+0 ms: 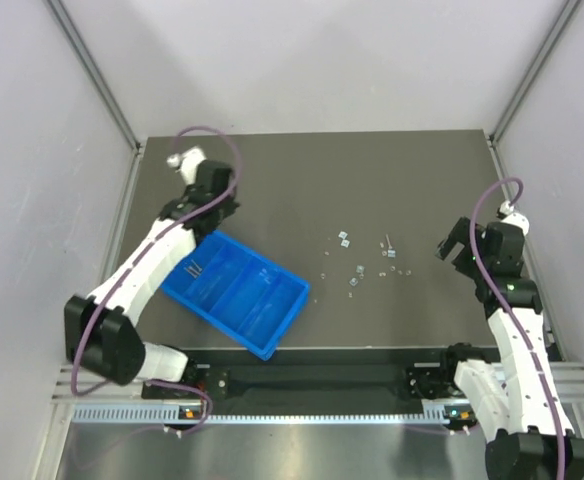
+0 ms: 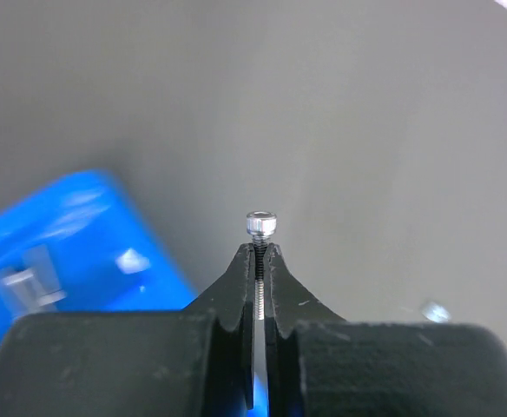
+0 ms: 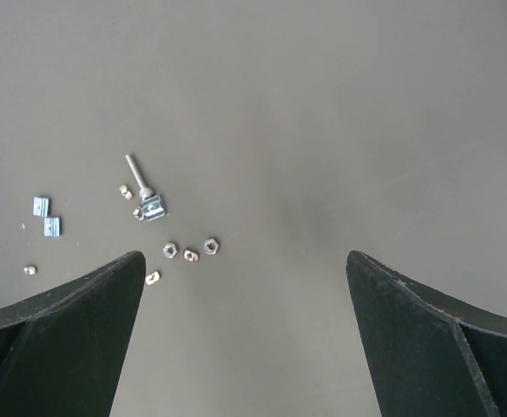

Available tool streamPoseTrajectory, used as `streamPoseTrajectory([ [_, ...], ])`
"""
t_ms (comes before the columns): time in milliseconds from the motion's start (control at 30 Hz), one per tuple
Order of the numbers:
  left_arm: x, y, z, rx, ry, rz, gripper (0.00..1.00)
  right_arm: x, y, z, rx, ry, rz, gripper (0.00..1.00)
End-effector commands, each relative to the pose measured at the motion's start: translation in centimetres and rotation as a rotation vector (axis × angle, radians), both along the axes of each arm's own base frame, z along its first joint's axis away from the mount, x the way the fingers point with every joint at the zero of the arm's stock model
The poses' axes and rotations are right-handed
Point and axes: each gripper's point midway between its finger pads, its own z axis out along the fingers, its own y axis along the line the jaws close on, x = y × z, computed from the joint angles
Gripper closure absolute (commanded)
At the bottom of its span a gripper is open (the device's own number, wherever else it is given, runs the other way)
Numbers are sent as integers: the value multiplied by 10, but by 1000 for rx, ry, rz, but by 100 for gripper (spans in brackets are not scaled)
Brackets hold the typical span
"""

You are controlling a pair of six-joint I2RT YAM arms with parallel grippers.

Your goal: Sort the screws and nuts into containers

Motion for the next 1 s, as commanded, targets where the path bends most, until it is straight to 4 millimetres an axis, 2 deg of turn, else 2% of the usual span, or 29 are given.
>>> streamPoseTrajectory([
  [0, -33, 66, -29, -7, 92, 137, 100, 10, 3, 4, -2, -35, 27, 0],
  [67, -46, 87, -30, -22, 102, 182, 100, 11, 2, -1, -3, -16, 26, 0],
  [100, -53, 98, -41, -16, 127, 211, 100, 12, 2, -2, -3, -9, 22, 0],
  [167, -64, 106, -49, -10, 151, 231, 100, 14, 1, -4, -5, 4, 21, 0],
  [333, -86, 135, -82, 32, 233, 336, 100, 18, 0, -8, -4, 19, 15, 0],
  [567, -90, 139, -102, 38, 253, 327, 100, 19, -1, -8, -2, 17, 10, 0],
  [767, -84, 138, -108, 44, 267, 323, 98, 20, -1, -10, -3, 26, 10, 0],
  [867, -83, 134, -104, 32, 271, 296, 65, 19, -4, -11, -17, 30, -3, 0],
  [900, -80, 131, -98, 17, 258, 286, 43, 18, -5, -13, -21, 36, -5, 0],
  [967, -75, 125, -80, -1, 226, 248, 34, 18, -6, -15, -26, 45, -7, 0],
])
